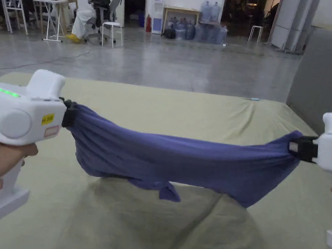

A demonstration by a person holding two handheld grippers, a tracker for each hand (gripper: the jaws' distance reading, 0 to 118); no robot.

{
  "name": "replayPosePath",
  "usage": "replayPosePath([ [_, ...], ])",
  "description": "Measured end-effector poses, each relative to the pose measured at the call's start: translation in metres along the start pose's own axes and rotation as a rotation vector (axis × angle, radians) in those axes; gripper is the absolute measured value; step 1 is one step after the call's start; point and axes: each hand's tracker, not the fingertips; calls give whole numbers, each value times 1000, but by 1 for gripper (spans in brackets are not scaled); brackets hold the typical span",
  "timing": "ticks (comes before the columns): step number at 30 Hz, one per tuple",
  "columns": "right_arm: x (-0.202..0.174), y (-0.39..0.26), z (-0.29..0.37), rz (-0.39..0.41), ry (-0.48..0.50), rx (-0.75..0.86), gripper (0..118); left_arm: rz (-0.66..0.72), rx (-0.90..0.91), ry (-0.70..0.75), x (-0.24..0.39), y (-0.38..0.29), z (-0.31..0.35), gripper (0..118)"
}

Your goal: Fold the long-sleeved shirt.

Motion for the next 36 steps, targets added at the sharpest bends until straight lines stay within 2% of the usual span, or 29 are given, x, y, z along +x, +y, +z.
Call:
replayPosePath([
  [2, -3, -54, 14, 20, 32, -71, 0, 3, -77, -19, 8, -52, 20, 0],
  [5, -6, -124, 41, 7, 71, -164, 0, 79, -188, -88, 17, -126, 57, 0],
  [9, -13, -197, 65, 58, 95, -342, 0, 13, -370, -102, 33, -205, 91, 0],
  [11, -11, -227, 70, 81, 118, -435, 0, 50, -477, -135, 34, -239, 97, 0],
  [14, -13, -257, 72, 80, 117, -488, 0, 121, -538, -164, 36, -268, 106, 0],
  [17, -16, -268, 57, 119, 85, -547, 0, 78, -550, -152, 44, -276, 104, 0],
  [20, -13, -272, 50, 87, 86, -574, 0, 98, -525, -157, 44, -274, 105, 0],
  [21, -13, -270, 52, 84, 74, -566, 3, 132, -505, -157, 40, -270, 105, 0],
  [22, -12, -269, 56, 83, 51, -554, 17, 143, -494, -136, 37, -267, 106, 0],
  [23, -11, -265, 60, 92, 23, -544, 58, 147, -503, -134, 33, -264, 108, 22],
  [24, -10, -259, 66, 91, 11, -523, 94, 155, -520, -124, 29, -259, 109, 67],
  [25, -9, -251, 73, 85, 11, -479, 112, 185, -494, -107, 21, -254, 117, 109],
  [26, -8, -243, 82, 63, 17, -457, 115, 191, -474, -120, 17, -246, 117, 116],
  [28, -7, -227, 89, 3, 11, -448, 114, 225, -451, -114, 11, -231, 122, 114],
  [29, -7, -220, 91, -17, 12, -424, 105, 239, -441, -92, 8, -225, 121, 112],
  [30, -10, -216, 93, -20, 22, -405, 82, 238, -425, -85, 7, -220, 120, 100],
  [31, -14, -214, 91, -7, 14, -398, 45, 224, -406, -71, 9, -220, 118, 66],
  [32, -19, -216, 88, 7, -9, -395, 0, 206, -386, -40, 10, -217, 113, 1],
  [36, -34, -219, 75, -1, 54, -415, 0, 221, -400, -92, 11, -204, 94, 0],
])
